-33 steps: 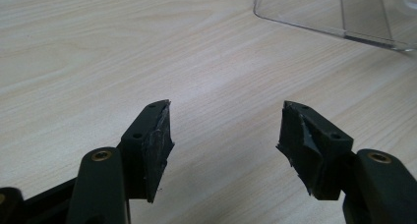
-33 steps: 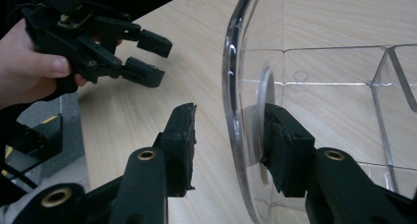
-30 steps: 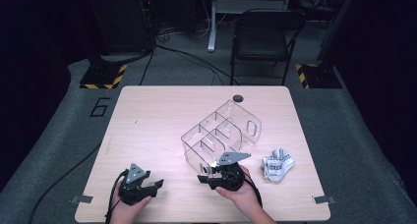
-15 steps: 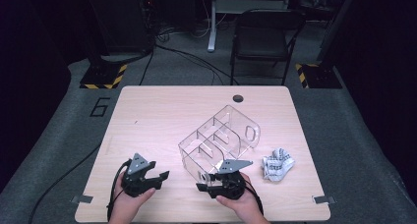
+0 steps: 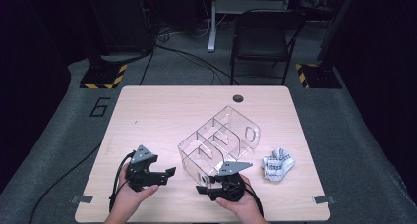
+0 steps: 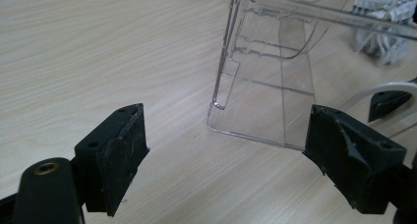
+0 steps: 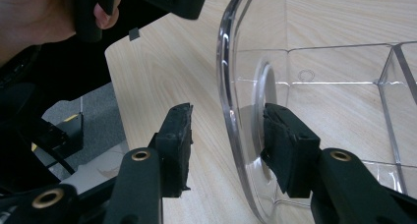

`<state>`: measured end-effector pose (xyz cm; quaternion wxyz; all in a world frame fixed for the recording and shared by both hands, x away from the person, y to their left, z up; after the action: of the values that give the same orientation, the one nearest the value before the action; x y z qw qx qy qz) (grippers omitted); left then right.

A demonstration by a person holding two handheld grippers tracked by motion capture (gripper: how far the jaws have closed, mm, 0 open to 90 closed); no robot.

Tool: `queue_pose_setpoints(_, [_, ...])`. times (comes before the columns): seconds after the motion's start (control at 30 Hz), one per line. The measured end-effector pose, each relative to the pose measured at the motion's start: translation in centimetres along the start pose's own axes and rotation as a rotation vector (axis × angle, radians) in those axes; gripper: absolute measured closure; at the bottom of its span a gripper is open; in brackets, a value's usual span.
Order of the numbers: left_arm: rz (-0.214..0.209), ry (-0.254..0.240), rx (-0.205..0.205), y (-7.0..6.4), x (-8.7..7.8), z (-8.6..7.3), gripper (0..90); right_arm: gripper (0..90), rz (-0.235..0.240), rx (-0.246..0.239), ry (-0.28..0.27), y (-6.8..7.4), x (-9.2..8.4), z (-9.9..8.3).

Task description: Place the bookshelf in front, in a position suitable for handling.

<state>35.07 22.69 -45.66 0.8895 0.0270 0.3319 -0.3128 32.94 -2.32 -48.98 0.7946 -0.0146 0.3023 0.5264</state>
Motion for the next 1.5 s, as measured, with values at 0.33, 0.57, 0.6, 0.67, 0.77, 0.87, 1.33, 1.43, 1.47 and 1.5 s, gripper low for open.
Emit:
queue_pose_setpoints(0.33, [0.000, -0.027, 0.095, -0.2, -1.5, 2.7, 37.6, 54.1, 0.001, 0.001, -0.001, 0.0, 0.2, 0.0])
queue_pose_setpoints(0.57, [-0.015, -0.033, 0.110, -0.7, -1.2, 4.5, 45.8, 54.5, -0.005, 0.006, 0.001, 0.0, 0.2, -0.1])
queue_pose_setpoints(0.6, [-0.016, -0.037, 0.103, -0.9, -1.1, 4.8, 46.4, 54.5, -0.005, 0.006, 0.001, 0.0, 0.2, -0.1])
queue_pose_setpoints(0.67, [-0.024, -0.027, 0.109, -1.0, -1.0, 5.4, 49.6, 54.8, -0.005, 0.011, 0.003, 0.0, 0.2, -0.1])
queue_pose_setpoints(0.77, [-0.025, -0.024, 0.121, -1.3, -0.7, 6.1, 51.3, 54.8, -0.005, 0.009, 0.001, -0.1, 0.2, -0.3])
queue_pose_setpoints(0.87, [-0.017, -0.022, 0.133, -1.4, -0.2, 6.5, 53.3, 54.8, -0.005, 0.008, 0.004, -0.2, 0.3, -0.4])
queue_pose_setpoints(1.33, [0.005, -0.008, 0.119, -1.2, 3.1, 7.1, 58.8, 55.8, -0.018, 0.027, 0.014, -0.5, 0.1, -0.8])
queue_pose_setpoints(1.43, [0.014, 0.001, 0.133, -1.0, 3.5, 7.0, 60.3, 55.8, -0.021, 0.027, 0.013, -0.6, 0.0, -0.8])
queue_pose_setpoints(1.47, [-0.001, 0.004, 0.123, -1.0, 3.6, 6.9, 60.5, 55.8, -0.024, 0.027, 0.016, -0.8, -0.1, -0.8])
queue_pose_setpoints(1.5, [-0.004, -0.004, 0.124, -1.0, 3.7, 6.8, 61.0, 55.7, -0.024, 0.025, 0.016, -0.9, -0.1, -0.9])
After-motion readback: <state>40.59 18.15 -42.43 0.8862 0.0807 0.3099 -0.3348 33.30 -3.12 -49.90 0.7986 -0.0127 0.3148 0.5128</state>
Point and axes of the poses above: each handheld gripper's, and its own axes: x roughly forward along the jaws, z roughly out of its top, y roughly to its left, the point moved 3 cm from there along x, roughly forward along the jaws, and after that the axes turned 1 degree about y, right-handed, at the moved point
